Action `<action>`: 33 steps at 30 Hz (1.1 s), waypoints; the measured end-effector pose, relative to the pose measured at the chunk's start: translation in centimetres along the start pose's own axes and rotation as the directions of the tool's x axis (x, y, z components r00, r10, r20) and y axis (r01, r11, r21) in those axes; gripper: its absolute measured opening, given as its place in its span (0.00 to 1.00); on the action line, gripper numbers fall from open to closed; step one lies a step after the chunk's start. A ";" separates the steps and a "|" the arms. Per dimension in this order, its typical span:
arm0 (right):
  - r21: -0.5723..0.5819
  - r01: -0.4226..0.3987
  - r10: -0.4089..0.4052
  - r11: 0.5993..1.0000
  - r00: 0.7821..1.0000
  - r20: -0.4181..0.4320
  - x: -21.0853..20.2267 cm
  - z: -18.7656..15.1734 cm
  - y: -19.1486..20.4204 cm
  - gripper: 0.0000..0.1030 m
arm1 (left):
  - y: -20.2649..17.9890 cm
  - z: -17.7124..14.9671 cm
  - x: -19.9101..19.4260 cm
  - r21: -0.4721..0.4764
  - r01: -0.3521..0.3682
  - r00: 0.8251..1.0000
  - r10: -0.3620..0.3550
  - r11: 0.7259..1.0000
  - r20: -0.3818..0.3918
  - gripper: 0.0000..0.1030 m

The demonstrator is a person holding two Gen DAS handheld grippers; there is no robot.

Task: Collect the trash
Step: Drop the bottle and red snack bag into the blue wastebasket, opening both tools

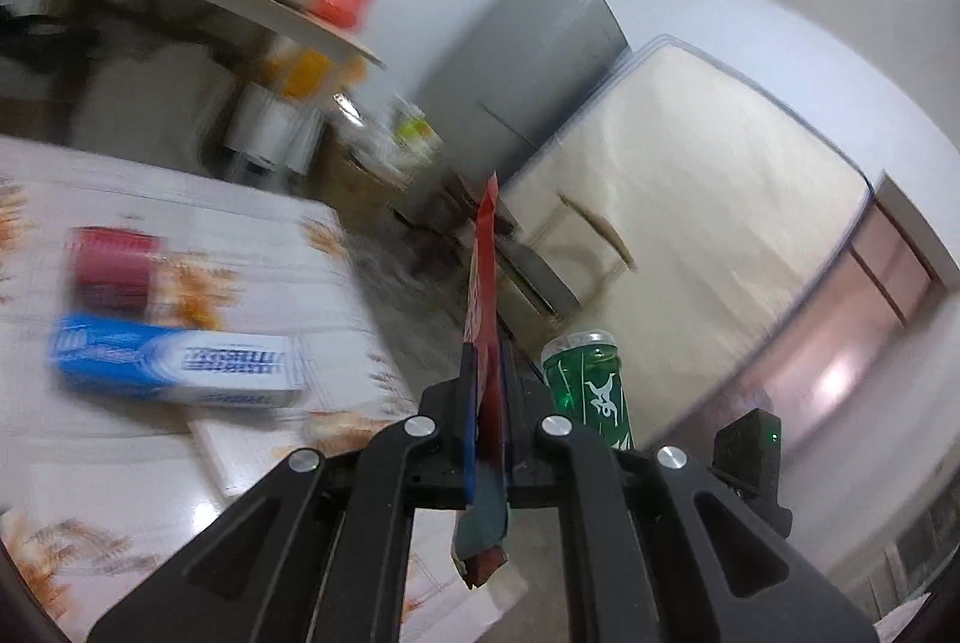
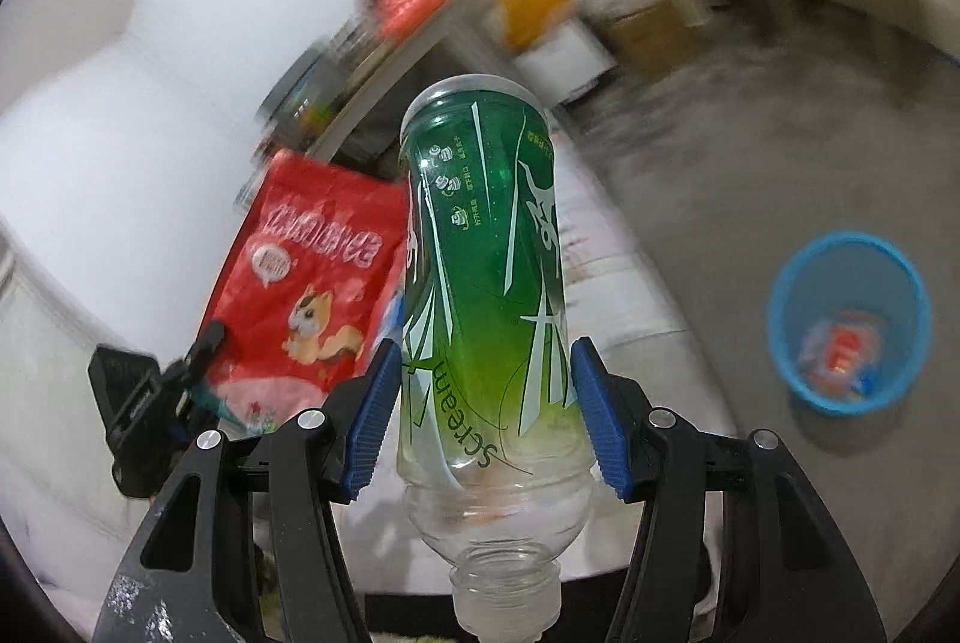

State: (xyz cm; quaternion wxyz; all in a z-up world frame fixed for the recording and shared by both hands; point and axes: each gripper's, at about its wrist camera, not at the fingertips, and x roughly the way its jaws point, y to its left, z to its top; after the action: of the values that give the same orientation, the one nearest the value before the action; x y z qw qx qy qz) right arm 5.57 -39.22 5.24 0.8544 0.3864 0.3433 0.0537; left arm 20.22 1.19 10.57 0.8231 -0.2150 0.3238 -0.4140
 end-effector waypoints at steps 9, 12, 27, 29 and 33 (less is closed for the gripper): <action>0.394 0.079 -0.108 0.916 0.993 0.052 -4.0 -0.6 -14.6 0.53 | -7.1 -1.5 20.5 0.062 0.002 0.914 0.023 0.998 -0.404 0.05; 0.507 0.066 -0.086 0.859 0.996 0.016 -2.3 -1.2 -18.7 0.53 | -7.9 -3.9 26.6 0.096 -0.040 0.858 0.083 0.995 -0.506 0.05; 0.657 0.280 -0.239 0.700 0.959 -0.154 6.8 1.0 -30.9 0.65 | -6.2 -10.3 42.0 0.231 -0.137 0.730 0.256 0.963 -0.634 0.44; 0.646 0.289 -0.242 0.707 0.957 -0.163 7.1 0.2 -30.7 0.65 | -6.4 -10.3 41.4 0.240 -0.121 0.729 0.251 0.963 -0.637 0.44; 0.617 0.317 -0.261 0.720 0.948 -0.183 6.3 -0.8 -29.6 0.65 | -6.8 -9.7 39.8 0.241 -0.108 0.736 0.241 0.964 -0.633 0.44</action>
State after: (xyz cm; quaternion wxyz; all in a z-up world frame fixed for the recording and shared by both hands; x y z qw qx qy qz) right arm 4.70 -57.04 -19.26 0.6542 0.5928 0.4320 -0.1842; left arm 27.43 -36.12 -6.15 0.7086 0.0544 0.5701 -0.4123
